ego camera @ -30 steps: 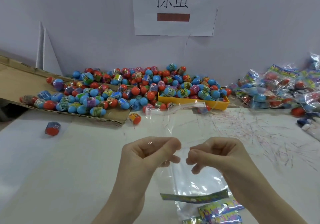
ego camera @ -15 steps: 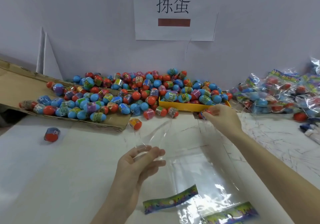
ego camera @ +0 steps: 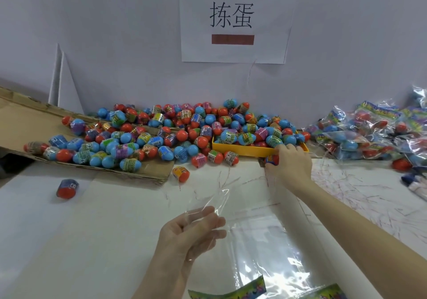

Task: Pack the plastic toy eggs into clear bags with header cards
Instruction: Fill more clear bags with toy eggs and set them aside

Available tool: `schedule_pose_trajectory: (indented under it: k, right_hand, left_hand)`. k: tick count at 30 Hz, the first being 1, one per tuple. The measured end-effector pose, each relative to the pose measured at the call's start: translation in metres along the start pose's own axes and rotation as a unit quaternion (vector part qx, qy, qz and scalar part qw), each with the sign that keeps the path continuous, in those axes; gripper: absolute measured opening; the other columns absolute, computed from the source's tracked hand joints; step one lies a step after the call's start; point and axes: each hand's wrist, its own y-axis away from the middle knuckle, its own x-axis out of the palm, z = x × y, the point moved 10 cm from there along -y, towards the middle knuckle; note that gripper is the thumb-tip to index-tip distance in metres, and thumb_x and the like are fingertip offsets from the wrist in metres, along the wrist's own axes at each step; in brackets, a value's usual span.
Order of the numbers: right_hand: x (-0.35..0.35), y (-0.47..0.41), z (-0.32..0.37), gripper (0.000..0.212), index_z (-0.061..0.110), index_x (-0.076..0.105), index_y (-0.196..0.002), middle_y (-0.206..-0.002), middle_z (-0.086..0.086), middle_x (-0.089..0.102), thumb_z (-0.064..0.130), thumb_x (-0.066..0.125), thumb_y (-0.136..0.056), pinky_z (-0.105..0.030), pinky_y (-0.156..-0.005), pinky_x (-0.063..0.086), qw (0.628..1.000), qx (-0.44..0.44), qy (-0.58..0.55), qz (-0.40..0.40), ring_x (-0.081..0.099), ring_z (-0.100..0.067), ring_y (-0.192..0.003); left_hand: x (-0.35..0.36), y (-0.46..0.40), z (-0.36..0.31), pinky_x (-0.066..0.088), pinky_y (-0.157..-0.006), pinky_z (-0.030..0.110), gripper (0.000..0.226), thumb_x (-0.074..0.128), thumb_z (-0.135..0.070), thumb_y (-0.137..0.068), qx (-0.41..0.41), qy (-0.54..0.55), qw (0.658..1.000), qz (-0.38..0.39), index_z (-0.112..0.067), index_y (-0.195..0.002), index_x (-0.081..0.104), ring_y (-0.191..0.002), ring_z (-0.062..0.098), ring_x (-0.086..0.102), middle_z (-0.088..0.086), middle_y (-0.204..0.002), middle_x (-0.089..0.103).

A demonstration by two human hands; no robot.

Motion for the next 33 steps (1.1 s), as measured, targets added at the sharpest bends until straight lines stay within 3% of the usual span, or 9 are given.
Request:
schedule_pose_trajectory:
  k: [4, 7, 11, 14, 16, 19, 22, 26, 33]
  right_hand:
    - [-0.018, 0.008, 0.003, 0.038, 0.017, 0.057, -0.111, -0.104, -0.002, 0.056, 0.047, 0.054, -0.087, -0.03, -0.08, 0.038, 0.999, -0.015, -0.022, -0.017, 0.048, -0.018, -0.094]
    - [-0.054, 0.021, 0.0, 0.039, 0.012, 0.058, -0.109, -0.096, 0.001, 0.059, 0.042, 0.06, -0.084, -0.02, -0.068, 0.041, 0.968, 0.027, -0.247, -0.038, 0.051, -0.009, -0.08]
    - [-0.089, 0.058, 0.019, 0.04, 0.011, 0.063, -0.09, -0.065, 0.01, 0.062, 0.042, 0.069, -0.066, -0.005, -0.049, 0.04, 0.78, 0.062, -0.619, 0.067, 0.055, 0.005, -0.052]
    - [-0.125, 0.087, 0.04, 0.04, 0.013, 0.063, -0.083, -0.057, 0.009, 0.063, 0.036, 0.08, -0.055, -0.006, -0.049, 0.04, 0.7, -0.004, -0.706, 0.104, 0.051, 0.003, -0.048]
    - [-0.149, 0.104, 0.054, 0.033, 0.022, 0.063, -0.091, -0.067, 0.01, 0.065, 0.036, 0.069, -0.061, -0.008, -0.054, 0.042, 0.708, -0.082, -0.695, 0.094, 0.054, 0.004, -0.056]
    - [-0.175, 0.123, 0.07, 0.025, 0.039, 0.06, -0.094, -0.085, 0.015, 0.064, 0.045, 0.05, -0.072, -0.008, -0.067, 0.04, 0.804, -0.19, -0.562, 0.028, 0.056, 0.001, -0.072]
    - [-0.181, 0.127, 0.074, 0.021, 0.037, 0.056, -0.09, -0.084, 0.017, 0.063, 0.051, 0.053, -0.074, -0.017, -0.076, 0.04, 0.864, -0.2, -0.463, -0.012, 0.056, -0.004, -0.08]
    - [-0.185, 0.127, 0.071, 0.023, 0.037, 0.055, -0.087, -0.08, 0.025, 0.06, 0.051, 0.062, -0.07, -0.036, -0.081, 0.043, 0.889, -0.187, -0.413, -0.059, 0.054, -0.002, -0.082]
    - [-0.185, 0.135, 0.081, 0.025, 0.044, 0.052, -0.092, -0.082, 0.025, 0.06, 0.06, 0.047, -0.074, -0.021, -0.074, 0.038, 0.891, -0.22, -0.396, -0.027, 0.05, 0.004, -0.084]
  left_hand:
    - [0.0, 0.001, -0.005, 0.049, -0.043, 0.016, 0.028, 0.085, -0.001, -0.045, 0.017, -0.008, 1.0, -0.006, -0.018, -0.065, 0.077, -0.053, 0.018, 0.068, 0.011, -0.067, 0.072]
    - [0.001, 0.003, -0.015, 0.05, -0.044, 0.018, 0.032, 0.086, -0.002, -0.038, 0.049, -0.023, 0.998, -0.02, -0.012, -0.067, 0.076, -0.055, 0.021, 0.069, 0.015, -0.069, 0.072]
    - [0.008, 0.009, -0.037, 0.05, -0.045, 0.018, 0.04, 0.073, -0.021, -0.044, 0.105, -0.039, 0.993, -0.044, -0.013, -0.083, 0.07, -0.055, 0.023, 0.069, 0.016, -0.07, 0.072]
    - [0.02, 0.017, -0.056, 0.049, -0.046, 0.017, 0.039, 0.072, -0.023, -0.049, 0.158, -0.089, 0.983, -0.039, -0.016, -0.088, 0.067, -0.056, 0.021, 0.069, 0.011, -0.067, 0.073]
    - [0.029, 0.023, -0.062, 0.05, -0.047, 0.016, 0.038, 0.072, -0.024, -0.048, 0.183, -0.114, 0.976, -0.037, -0.016, -0.086, 0.068, -0.056, 0.019, 0.069, 0.01, -0.065, 0.072]
    - [0.037, 0.029, -0.064, 0.05, -0.049, 0.015, 0.028, 0.073, -0.023, -0.047, 0.198, -0.132, 0.971, -0.035, -0.017, -0.074, 0.074, -0.055, 0.018, 0.069, 0.009, -0.061, 0.071]
    - [0.044, 0.036, -0.068, 0.051, -0.054, 0.015, 0.03, 0.074, -0.024, -0.049, 0.221, -0.163, 0.961, -0.033, -0.037, -0.076, 0.074, -0.056, 0.014, 0.069, 0.005, -0.06, 0.071]
    - [0.05, 0.044, -0.075, 0.051, -0.06, 0.012, 0.04, 0.073, -0.027, -0.049, 0.259, -0.214, 0.941, -0.033, -0.05, -0.082, 0.067, -0.059, 0.008, 0.068, -0.005, -0.061, 0.072]
    - [0.049, 0.043, -0.077, 0.048, -0.057, 0.009, 0.032, 0.07, -0.036, -0.045, 0.264, -0.208, 0.941, -0.035, -0.046, -0.075, 0.071, -0.059, 0.008, 0.068, -0.003, -0.06, 0.071]
